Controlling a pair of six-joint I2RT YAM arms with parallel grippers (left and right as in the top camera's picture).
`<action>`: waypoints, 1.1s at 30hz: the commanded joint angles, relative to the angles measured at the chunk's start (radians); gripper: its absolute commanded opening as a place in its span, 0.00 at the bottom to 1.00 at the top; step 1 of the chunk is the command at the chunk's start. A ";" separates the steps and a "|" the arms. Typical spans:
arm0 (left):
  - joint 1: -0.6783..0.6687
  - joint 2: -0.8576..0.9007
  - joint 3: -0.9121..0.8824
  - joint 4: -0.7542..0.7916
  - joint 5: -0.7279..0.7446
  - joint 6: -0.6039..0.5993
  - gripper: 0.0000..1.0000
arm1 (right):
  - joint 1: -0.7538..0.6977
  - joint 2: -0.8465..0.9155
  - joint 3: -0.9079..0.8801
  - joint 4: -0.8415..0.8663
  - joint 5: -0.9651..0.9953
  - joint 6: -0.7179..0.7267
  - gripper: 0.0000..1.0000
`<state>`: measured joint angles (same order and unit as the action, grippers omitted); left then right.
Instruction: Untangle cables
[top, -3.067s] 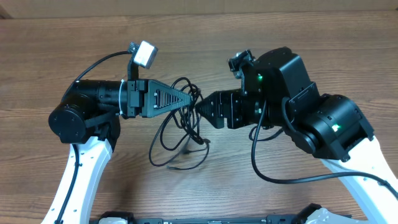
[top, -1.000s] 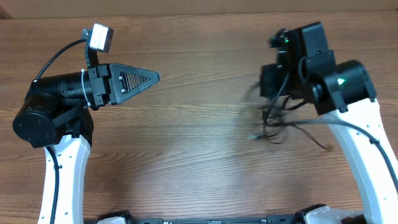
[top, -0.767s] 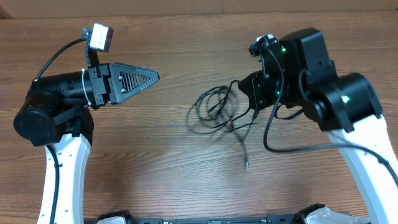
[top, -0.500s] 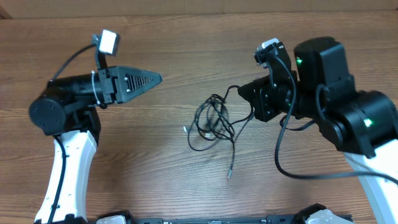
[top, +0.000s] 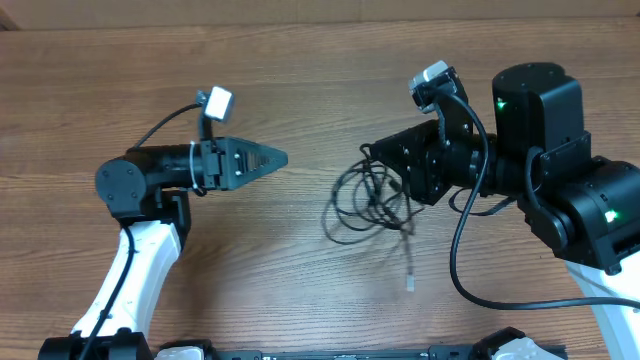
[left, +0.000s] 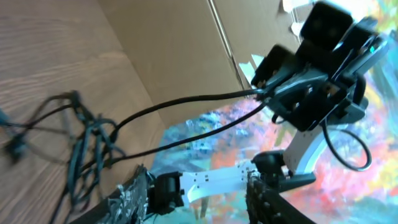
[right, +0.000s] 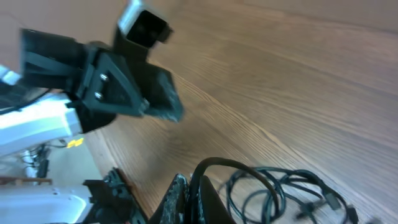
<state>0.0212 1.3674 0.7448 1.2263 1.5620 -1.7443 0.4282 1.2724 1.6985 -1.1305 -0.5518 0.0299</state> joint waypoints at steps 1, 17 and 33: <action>-0.031 0.012 -0.007 0.001 0.019 0.055 0.53 | 0.004 -0.015 0.005 0.028 -0.098 -0.004 0.04; -0.038 0.095 -0.022 -0.014 0.011 0.665 0.62 | 0.004 -0.015 0.005 0.041 -0.105 -0.003 0.04; 0.046 0.095 0.154 -0.006 0.019 0.573 0.64 | 0.032 -0.015 0.005 0.053 -0.088 -0.085 0.04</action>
<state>0.0662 1.4609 0.8307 1.2121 1.5620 -1.1305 0.4461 1.2724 1.6985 -1.0916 -0.6312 -0.0196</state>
